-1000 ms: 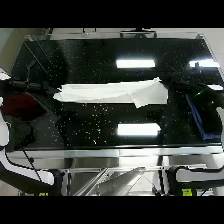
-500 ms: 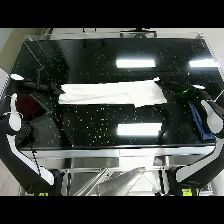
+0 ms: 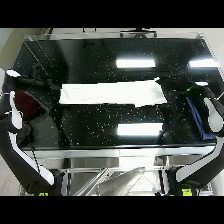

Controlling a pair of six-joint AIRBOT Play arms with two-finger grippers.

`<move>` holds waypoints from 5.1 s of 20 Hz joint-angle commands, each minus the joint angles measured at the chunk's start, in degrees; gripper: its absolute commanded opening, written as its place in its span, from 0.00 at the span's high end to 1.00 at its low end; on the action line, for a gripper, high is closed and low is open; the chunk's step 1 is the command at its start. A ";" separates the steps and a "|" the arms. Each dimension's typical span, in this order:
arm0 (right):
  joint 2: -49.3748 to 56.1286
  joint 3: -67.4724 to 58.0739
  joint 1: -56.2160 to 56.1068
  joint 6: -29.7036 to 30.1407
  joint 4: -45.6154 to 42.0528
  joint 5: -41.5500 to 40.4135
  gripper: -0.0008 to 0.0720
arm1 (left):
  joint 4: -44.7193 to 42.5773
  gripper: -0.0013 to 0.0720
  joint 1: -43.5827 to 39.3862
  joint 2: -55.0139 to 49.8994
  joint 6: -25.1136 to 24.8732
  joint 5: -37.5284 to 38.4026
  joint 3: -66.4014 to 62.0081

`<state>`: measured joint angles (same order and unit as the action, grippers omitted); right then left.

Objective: Fold the shirts.

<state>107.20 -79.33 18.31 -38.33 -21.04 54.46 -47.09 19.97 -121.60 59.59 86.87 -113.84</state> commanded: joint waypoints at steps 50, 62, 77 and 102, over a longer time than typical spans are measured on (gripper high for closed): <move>9.53 -24.65 -48.46 -9.79 26.38 -16.76 0.96 | -1.57 0.96 -2.47 25.77 15.98 -6.14 -0.44; 18.34 -24.65 -55.49 34.97 69.88 -10.03 0.31 | 3.80 0.96 4.87 26.93 12.44 -9.31 11.30; 13.07 -24.50 -34.27 -49.16 -22.43 5.25 0.02 | 3.80 0.96 4.52 26.95 11.98 -6.05 11.26; -7.39 -25.38 -15.34 -49.55 -17.66 -6.08 0.96 | 3.76 0.96 4.46 26.91 11.41 -5.79 11.28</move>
<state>104.79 -104.66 -5.45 -81.23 -31.53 49.36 -43.29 24.45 -94.65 70.96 81.08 -102.59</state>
